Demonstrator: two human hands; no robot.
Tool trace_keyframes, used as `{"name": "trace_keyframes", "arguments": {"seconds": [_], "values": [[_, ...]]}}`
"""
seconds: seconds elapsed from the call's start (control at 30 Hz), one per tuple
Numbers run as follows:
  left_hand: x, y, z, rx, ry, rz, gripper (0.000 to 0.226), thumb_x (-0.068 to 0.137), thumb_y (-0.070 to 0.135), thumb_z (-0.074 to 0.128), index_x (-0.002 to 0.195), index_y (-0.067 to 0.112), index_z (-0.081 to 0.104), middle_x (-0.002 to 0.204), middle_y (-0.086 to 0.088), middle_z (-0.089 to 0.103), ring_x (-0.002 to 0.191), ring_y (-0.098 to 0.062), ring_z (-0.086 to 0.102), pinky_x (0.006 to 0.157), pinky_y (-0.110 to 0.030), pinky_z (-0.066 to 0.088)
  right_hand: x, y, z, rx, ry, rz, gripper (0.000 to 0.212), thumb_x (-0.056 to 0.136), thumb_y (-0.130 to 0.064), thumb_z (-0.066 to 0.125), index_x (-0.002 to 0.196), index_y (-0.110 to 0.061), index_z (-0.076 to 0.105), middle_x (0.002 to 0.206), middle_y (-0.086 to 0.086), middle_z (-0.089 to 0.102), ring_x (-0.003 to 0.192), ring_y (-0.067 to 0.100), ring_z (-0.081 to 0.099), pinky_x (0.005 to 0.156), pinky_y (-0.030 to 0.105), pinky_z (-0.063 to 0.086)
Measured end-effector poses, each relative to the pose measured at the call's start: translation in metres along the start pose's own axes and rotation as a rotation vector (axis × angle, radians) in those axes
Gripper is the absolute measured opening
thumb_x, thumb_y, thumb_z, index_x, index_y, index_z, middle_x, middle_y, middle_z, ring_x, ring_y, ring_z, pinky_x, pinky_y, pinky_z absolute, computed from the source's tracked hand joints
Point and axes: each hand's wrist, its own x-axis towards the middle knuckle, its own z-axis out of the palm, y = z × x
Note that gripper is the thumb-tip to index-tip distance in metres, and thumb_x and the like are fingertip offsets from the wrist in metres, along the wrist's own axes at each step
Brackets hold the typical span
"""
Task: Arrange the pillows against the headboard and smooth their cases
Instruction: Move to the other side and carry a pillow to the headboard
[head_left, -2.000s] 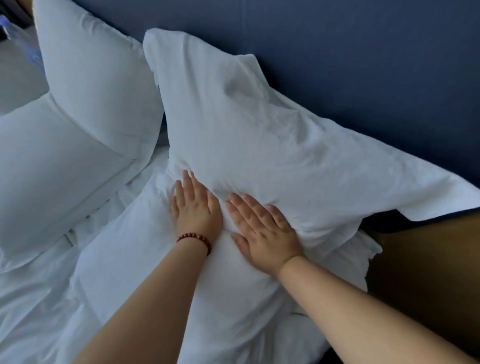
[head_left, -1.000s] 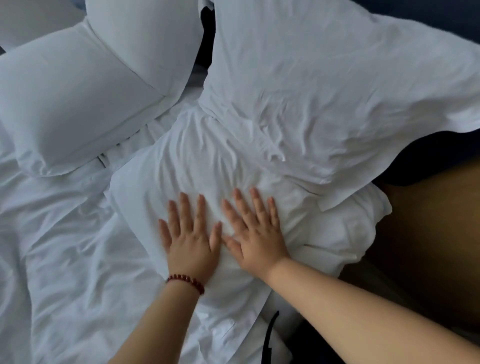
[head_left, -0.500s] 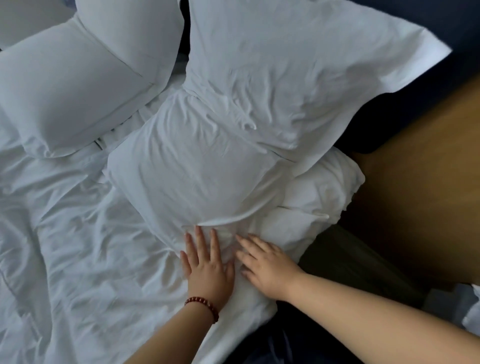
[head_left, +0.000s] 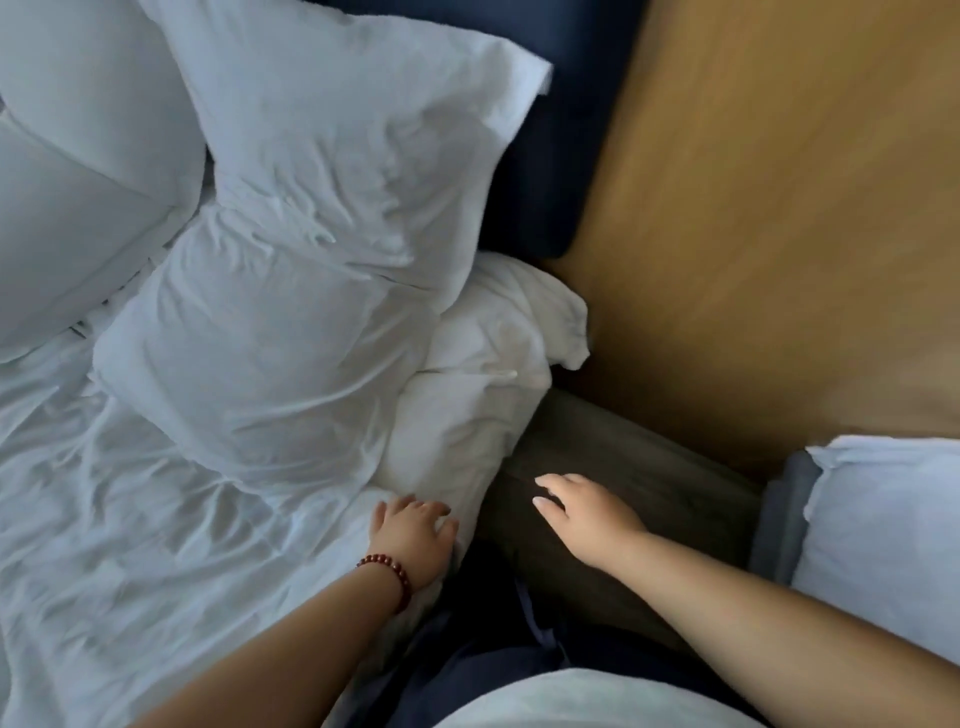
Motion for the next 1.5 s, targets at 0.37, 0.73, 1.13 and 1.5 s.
{"name": "trace_keyframes", "arguments": {"seconds": [0.37,0.73,1.13,1.5], "values": [[-0.043,0.134,0.06,-0.025,-0.211,0.177,0.033,0.102,0.033,0.044,0.122,0.016,0.064,0.125,-0.003,0.063,0.118,-0.019,0.056,0.093,-0.022,0.038,-0.142,0.146,0.016,0.28,0.12,0.349,0.028,0.097,-0.046,0.048,0.104,-0.027,0.067,0.097,-0.007,0.069,0.086,0.011,0.063,0.083,0.034,0.054],[-0.054,0.203,0.089,0.471,-0.422,0.494,0.038,0.104,0.031,0.04,0.124,0.008,0.062,0.128,-0.01,0.063,0.117,-0.021,0.058,0.092,-0.021,0.039,-0.241,0.196,0.081,0.596,0.329,0.663,0.03,0.099,-0.039,0.05,0.109,-0.017,0.068,0.113,0.006,0.068,0.105,0.02,0.061,0.086,0.026,0.043],[-0.06,0.21,0.116,0.747,-0.609,0.735,0.031,0.102,0.029,0.047,0.119,0.01,0.065,0.123,-0.008,0.065,0.116,-0.021,0.059,0.09,-0.022,0.042,-0.301,0.098,0.206,1.033,0.513,1.03,0.028,0.1,-0.036,0.048,0.109,-0.019,0.069,0.115,0.005,0.067,0.107,0.021,0.06,0.089,0.029,0.044],[-0.115,0.215,0.193,0.808,-0.755,0.777,0.022,0.1,0.026,0.05,0.082,0.023,0.061,0.103,-0.011,0.07,0.085,-0.02,0.066,0.074,-0.026,0.049,-0.378,0.037,0.308,1.259,0.645,1.238,0.021,0.099,-0.038,0.048,0.098,-0.025,0.064,0.101,-0.001,0.065,0.101,0.018,0.061,0.081,0.029,0.043]]}}
